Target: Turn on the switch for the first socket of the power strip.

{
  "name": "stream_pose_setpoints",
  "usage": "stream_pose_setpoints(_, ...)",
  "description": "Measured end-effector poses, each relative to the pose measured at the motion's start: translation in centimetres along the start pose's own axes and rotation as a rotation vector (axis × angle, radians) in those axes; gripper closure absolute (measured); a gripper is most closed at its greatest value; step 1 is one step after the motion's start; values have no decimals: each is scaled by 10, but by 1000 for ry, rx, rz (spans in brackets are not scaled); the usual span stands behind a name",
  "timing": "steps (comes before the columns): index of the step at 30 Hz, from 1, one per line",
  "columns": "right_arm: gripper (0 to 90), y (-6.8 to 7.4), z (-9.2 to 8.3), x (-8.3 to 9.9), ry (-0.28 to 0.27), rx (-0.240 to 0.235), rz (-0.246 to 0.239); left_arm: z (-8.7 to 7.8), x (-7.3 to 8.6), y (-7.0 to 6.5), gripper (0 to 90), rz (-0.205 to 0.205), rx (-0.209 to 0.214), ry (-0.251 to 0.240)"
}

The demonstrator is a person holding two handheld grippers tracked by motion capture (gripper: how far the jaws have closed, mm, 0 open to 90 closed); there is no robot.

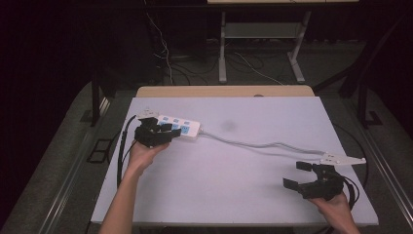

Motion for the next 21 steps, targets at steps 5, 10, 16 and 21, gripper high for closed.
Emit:
stream_pose_setpoints(5, 4, 3, 0, -1, -1, -7, -5, -17, 10, -8, 155, -43, 38, -27)
stream_pose_setpoints(10, 4, 6, 2, -1, -1, -12, -13, -28, 16, -14, 52, -38, 58, -43)
stream_pose_setpoints(16, 4, 13, 2, -1, -7, -25, -19, -41, 24, -26, 0, -19, 65, -29)
stream_pose_setpoints(21, 4, 14, 4, -1, 5, -32, -22, -48, 39, -39, 0, -9, 100, -32)
Point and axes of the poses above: each handheld gripper's, and its own axes: z roughly forward along the jaws, x roughly out of its underside, y roughly to its left, the point moved 1 cm from there along z, roughly forward along the jaws
